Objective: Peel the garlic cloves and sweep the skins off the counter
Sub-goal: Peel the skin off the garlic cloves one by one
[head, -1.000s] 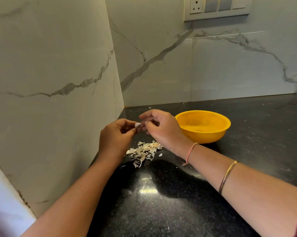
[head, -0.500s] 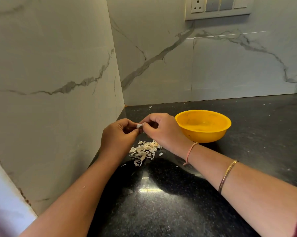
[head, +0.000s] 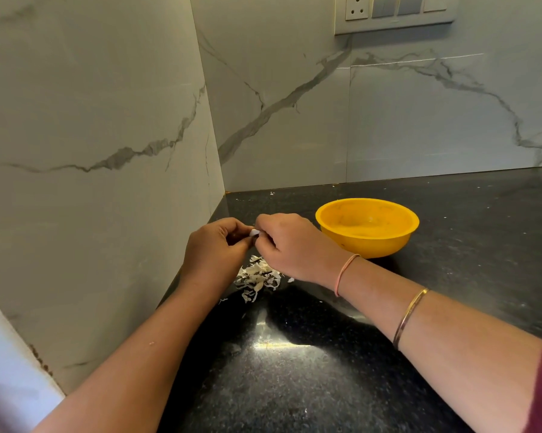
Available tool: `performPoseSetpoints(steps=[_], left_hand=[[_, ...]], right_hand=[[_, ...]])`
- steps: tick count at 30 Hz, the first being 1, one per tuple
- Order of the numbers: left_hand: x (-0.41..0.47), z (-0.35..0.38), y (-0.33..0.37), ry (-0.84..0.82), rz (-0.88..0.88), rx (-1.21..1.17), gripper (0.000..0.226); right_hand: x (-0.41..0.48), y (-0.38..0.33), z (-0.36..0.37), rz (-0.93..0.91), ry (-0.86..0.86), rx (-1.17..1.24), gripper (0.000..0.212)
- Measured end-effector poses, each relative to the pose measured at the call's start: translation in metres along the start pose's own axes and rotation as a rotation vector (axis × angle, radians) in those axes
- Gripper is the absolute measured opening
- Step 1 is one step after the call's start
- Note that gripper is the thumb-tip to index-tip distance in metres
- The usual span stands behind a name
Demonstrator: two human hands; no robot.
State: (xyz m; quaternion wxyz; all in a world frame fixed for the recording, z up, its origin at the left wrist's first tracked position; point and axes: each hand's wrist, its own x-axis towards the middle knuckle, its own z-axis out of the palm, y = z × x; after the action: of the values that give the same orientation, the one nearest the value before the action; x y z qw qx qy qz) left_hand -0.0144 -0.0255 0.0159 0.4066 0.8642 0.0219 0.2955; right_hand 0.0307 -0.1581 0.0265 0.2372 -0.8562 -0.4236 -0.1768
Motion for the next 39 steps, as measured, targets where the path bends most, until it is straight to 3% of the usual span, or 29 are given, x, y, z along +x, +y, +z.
performPoseSetpoints(steps=[19, 26, 31, 39], left_hand=[[-0.002, 0.003, -0.003, -0.104, 0.006, -0.036, 0.011], [-0.003, 0.002, -0.001, -0.121, 0.016, -0.058, 0.012], [-0.003, 0.002, -0.001, -0.13, 0.009, -0.079, 0.015], [-0.003, 0.004, 0.0, -0.127, 0.019, -0.07, 0.016]], right_hand=[[0.0, 0.006, -0.002, -0.061, -0.058, -0.21, 0.021], [0.0, 0.008, -0.002, -0.075, -0.073, -0.216, 0.035], [0.001, 0.013, -0.001, -0.093, -0.086, -0.23, 0.022], [0.002, 0.015, -0.001, -0.122, -0.064, -0.284, 0.02]])
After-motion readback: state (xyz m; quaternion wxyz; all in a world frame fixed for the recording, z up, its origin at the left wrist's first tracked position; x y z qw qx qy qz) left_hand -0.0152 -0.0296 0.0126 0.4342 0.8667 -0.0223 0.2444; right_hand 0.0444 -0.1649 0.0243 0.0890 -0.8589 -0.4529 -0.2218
